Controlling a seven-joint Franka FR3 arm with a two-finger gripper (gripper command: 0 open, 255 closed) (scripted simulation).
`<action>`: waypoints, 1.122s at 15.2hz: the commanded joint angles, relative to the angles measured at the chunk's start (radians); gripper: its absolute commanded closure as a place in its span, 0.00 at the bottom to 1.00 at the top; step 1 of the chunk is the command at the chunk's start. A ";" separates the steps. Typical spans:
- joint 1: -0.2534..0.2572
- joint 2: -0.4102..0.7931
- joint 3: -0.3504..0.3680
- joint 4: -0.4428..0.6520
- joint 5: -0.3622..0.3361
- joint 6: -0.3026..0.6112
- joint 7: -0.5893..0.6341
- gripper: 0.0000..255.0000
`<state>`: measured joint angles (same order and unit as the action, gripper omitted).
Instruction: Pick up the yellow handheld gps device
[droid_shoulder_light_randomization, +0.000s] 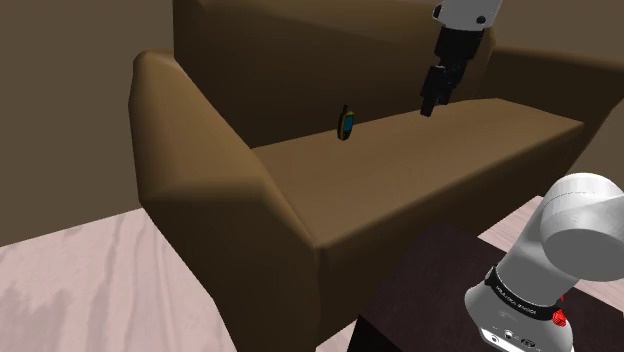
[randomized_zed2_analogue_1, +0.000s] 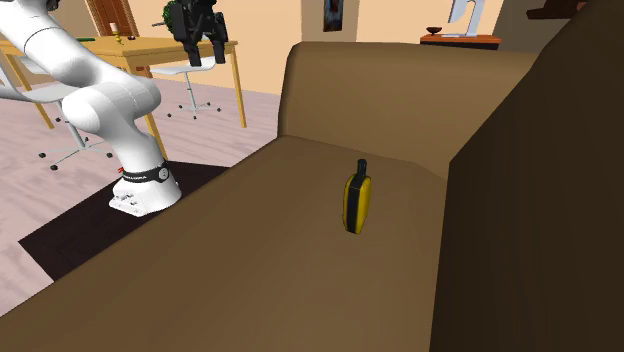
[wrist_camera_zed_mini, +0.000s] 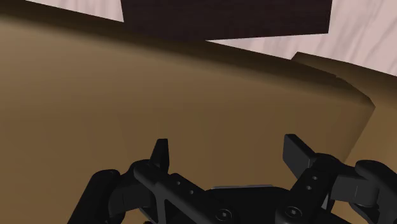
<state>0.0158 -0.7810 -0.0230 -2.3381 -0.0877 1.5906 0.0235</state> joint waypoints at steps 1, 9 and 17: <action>0.000 0.000 0.000 0.000 0.000 0.000 0.000 0.00; 0.003 0.295 -0.096 0.147 -0.092 0.112 -0.199 0.00; 0.005 0.612 -0.160 0.374 -0.131 0.178 -0.388 0.00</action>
<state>0.0196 -0.2120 -0.1772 -1.9924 -0.2152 1.7571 -0.3416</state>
